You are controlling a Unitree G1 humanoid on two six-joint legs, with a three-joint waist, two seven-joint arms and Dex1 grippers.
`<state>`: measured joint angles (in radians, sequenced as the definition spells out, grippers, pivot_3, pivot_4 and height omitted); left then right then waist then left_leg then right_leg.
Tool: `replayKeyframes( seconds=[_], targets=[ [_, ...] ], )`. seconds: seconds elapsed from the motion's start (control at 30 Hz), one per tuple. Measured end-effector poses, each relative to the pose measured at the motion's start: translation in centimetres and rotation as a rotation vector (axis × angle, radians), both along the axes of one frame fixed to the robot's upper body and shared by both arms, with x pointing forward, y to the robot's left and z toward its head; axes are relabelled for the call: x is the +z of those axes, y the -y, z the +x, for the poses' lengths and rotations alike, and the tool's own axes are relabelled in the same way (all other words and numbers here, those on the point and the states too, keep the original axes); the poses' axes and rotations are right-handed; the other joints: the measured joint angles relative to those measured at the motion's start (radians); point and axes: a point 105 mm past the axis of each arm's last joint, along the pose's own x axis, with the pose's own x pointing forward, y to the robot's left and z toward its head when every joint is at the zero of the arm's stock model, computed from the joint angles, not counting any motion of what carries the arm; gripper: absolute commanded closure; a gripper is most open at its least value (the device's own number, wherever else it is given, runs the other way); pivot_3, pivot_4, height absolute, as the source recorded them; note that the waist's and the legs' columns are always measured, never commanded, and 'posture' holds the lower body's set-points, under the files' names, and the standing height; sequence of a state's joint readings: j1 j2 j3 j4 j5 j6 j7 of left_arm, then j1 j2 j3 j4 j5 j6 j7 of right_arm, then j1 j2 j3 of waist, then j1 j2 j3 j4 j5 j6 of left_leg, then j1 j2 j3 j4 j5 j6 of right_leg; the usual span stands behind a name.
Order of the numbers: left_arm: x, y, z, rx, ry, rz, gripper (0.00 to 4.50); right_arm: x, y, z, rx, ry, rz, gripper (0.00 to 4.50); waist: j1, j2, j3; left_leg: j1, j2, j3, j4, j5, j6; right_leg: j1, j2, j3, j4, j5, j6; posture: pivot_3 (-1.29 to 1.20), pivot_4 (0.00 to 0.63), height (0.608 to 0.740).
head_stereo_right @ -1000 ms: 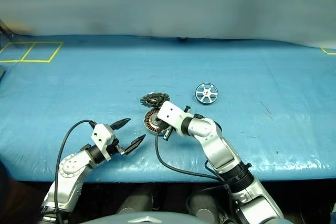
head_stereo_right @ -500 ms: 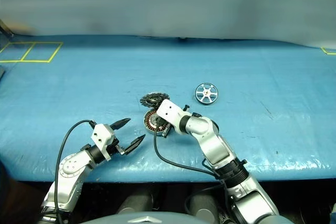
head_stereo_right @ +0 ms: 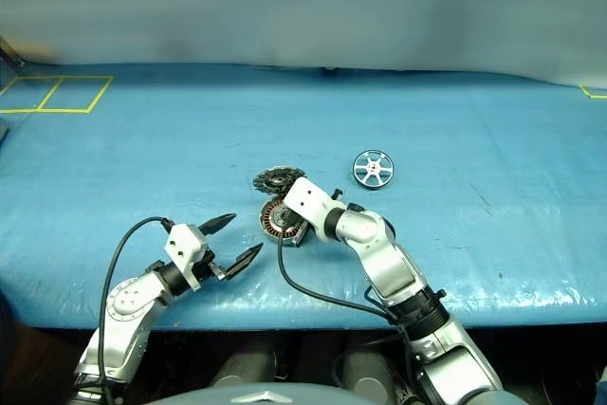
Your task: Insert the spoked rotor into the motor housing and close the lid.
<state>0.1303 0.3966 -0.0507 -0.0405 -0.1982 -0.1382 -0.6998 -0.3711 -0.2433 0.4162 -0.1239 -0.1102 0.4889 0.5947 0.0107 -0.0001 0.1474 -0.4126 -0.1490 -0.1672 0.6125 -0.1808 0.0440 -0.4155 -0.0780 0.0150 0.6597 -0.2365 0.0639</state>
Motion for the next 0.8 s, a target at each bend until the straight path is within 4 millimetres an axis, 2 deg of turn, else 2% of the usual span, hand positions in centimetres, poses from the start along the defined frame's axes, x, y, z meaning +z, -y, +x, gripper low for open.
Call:
replayKeyframes(
  seconds=[0.23,0.43,0.8],
  targets=[
    [0.0,0.0,0.0,0.0,0.0,0.0,0.0,0.7,-0.5,-0.4,0.029,0.011,0.023,4.48,0.0,0.0,0.0,0.0,0.0,0.0,0.0,0.0,0.0,0.0,0.0,0.0,0.0,0.0,0.0,0.0,0.15,0.74],
    [0.0,0.0,0.0,0.002,-0.002,0.0,0.0,-1.0,-0.3,-0.2,0.01,-0.049,0.003,4.48,0.0,0.0,0.0,0.0,0.0,0.0,0.0,0.0,0.0,0.0,0.0,0.0,0.0,0.0,0.0,0.0,0.15,0.74],
    [-0.1,0.0,0.0,0.003,-0.002,0.0,0.0,-1.6,-0.3,-0.2,0.018,-0.043,-0.017,4.48,-0.001,0.0,0.0,0.001,0.0,0.0,0.0,0.0,0.0,0.001,0.0,0.0,0.0,-0.002,-0.003,0.0,0.15,0.74]
  ],
)
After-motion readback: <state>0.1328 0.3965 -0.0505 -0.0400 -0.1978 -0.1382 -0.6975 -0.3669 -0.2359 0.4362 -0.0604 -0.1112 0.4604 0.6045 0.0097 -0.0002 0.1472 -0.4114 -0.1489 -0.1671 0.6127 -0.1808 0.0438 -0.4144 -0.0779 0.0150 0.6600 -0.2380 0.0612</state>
